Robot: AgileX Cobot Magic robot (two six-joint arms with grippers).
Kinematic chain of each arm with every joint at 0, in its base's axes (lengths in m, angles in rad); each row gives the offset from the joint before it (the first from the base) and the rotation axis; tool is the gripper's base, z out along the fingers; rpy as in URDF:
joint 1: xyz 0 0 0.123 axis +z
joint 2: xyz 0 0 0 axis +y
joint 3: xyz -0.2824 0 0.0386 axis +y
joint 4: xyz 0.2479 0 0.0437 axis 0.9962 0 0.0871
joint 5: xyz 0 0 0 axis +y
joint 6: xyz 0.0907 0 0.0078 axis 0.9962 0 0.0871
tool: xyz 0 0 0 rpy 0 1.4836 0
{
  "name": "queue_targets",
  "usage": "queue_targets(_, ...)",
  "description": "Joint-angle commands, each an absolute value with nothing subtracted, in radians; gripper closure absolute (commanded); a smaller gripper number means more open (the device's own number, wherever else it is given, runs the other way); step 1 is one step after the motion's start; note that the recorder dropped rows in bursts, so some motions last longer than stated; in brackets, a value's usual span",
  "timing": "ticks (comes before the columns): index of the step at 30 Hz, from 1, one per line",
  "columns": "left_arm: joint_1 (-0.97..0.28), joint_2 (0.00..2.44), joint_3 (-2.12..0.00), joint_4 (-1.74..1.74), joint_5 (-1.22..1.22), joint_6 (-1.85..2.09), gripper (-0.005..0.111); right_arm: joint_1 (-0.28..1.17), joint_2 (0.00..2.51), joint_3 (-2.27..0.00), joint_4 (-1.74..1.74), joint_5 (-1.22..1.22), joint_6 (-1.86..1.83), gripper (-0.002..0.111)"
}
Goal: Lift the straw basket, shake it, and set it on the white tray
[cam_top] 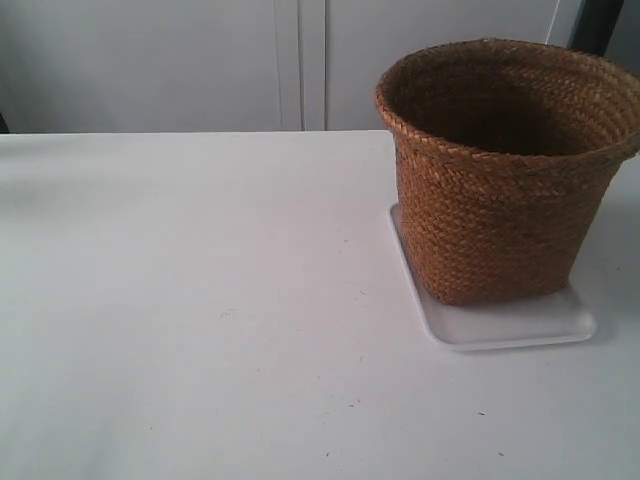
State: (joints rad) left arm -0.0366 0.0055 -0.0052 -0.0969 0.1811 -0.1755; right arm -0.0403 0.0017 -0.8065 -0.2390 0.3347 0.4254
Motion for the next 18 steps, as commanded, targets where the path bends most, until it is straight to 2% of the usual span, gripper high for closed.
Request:
queue_targets(1,-0.035,0.0,0.0,-0.102,0.223,-0.134,0.024,-0.038,0.0,-0.802,-0.235,0.339,0.426,0.045)
queue_targets(18,-0.035,0.0,0.0,-0.095,0.232,-0.134,0.024,-0.038,0.0,-0.802,-0.237,0.336,0.445,0.045)
